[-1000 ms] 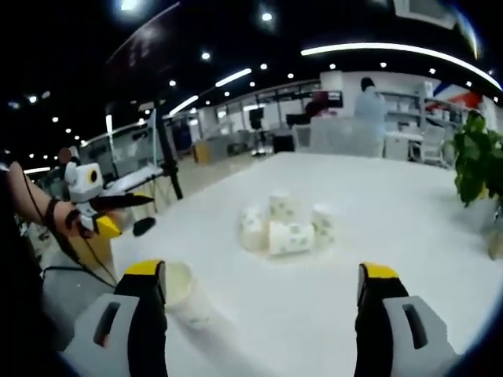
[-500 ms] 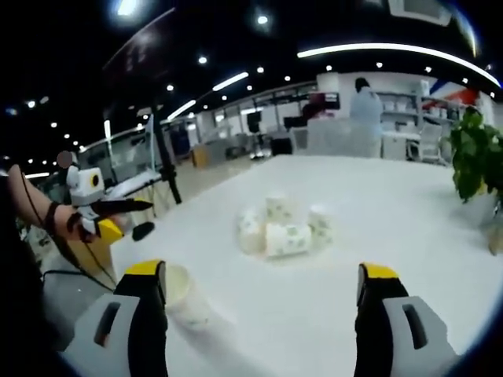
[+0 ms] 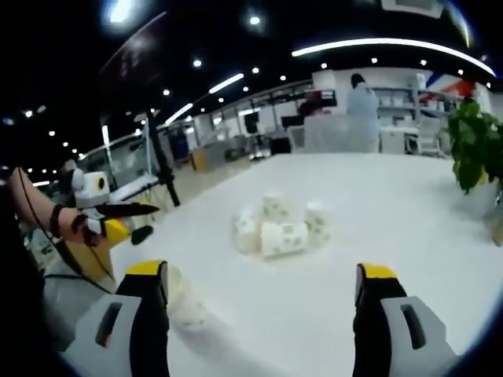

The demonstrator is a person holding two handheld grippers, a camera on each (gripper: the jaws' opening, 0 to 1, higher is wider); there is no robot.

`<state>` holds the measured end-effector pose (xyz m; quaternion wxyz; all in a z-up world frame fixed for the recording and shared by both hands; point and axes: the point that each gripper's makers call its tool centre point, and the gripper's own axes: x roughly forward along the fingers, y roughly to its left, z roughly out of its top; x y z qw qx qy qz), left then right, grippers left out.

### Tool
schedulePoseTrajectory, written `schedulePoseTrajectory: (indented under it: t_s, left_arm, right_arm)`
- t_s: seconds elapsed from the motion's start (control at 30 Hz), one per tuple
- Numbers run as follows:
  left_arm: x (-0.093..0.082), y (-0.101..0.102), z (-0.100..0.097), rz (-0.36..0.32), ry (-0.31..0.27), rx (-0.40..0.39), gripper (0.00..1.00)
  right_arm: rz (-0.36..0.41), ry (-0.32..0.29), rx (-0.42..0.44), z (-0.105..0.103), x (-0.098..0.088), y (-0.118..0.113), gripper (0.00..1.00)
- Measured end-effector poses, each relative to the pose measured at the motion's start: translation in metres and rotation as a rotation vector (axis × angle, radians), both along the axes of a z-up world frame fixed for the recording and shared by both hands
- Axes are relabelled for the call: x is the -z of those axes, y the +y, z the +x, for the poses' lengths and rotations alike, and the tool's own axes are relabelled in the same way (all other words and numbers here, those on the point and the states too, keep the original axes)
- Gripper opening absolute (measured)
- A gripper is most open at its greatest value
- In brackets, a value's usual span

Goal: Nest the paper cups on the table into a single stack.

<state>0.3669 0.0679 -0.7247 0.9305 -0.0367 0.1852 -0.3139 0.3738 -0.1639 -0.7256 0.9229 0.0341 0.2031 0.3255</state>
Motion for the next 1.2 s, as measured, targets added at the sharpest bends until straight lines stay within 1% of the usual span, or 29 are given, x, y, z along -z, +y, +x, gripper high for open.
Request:
schedulePoseTrajectory:
  t_s: [0.23, 0.37, 0.6, 0.8, 1.0, 1.2]
  left_arm:
    - [0.002, -0.007, 0.015, -0.013, 0.012, 0.007, 0.95]
    - [0.005, -0.008, 0.028, -0.02, 0.018, 0.002, 0.95]
    - [0.013, -0.015, 0.054, -0.012, 0.032, 0.023, 0.95]
    - [0.019, -0.02, 0.069, -0.032, 0.054, 0.02, 0.95]
    - [0.027, -0.024, 0.086, -0.053, 0.081, 0.022, 0.95]
    - [0.037, -0.03, 0.104, -0.054, 0.102, 0.047, 0.94]
  right_arm:
    - [0.011, 0.001, -0.002, 0.006, 0.003, -0.001, 0.97]
    - [0.023, 0.005, 0.003, 0.01, 0.006, -0.003, 0.97]
    - [0.03, 0.01, 0.007, 0.014, 0.011, -0.009, 0.97]
    - [0.03, 0.027, -0.014, 0.016, 0.02, -0.006, 0.96]
    - [0.042, 0.045, -0.006, 0.022, 0.028, -0.009, 0.96]
    - [0.037, 0.059, -0.025, 0.024, 0.036, -0.008, 0.96]
